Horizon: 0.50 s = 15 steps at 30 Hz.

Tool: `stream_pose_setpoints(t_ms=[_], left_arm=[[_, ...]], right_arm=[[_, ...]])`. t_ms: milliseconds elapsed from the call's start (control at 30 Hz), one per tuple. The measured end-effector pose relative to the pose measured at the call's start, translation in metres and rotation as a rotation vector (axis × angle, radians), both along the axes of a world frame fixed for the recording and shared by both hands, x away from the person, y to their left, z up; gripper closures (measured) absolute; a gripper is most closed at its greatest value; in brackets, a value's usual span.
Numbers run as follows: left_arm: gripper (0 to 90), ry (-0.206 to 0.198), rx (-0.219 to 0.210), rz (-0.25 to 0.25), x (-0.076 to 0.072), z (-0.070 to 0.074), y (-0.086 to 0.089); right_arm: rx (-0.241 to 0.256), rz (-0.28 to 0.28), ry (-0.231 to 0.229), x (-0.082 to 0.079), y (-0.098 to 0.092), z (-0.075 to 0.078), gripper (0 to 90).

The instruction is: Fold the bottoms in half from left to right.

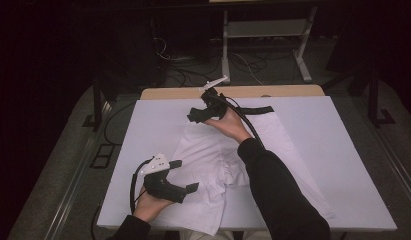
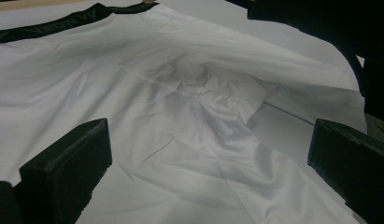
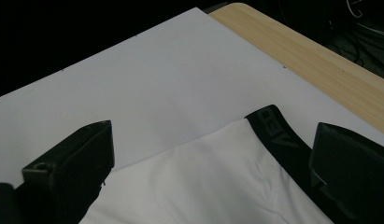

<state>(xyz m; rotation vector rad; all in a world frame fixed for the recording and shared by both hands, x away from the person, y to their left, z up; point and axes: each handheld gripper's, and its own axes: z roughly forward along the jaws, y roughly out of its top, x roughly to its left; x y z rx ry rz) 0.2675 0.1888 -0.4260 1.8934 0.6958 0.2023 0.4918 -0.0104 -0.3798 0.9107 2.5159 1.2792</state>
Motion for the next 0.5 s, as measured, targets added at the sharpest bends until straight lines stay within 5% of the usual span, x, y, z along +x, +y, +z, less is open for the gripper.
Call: stream_pose_setpoints(t_ms=[300,500], left_arm=[[0.0,-0.003,0.004,-0.009,0.001,0.0,-0.001],[0.0,-0.004,0.004,-0.009,0.001,0.0,-0.002]], right_arm=[[0.043,-0.046,0.004,0.011,0.007,-0.011,0.0],[0.016,-0.059,0.007,0.019,0.019,-0.018,0.0]])
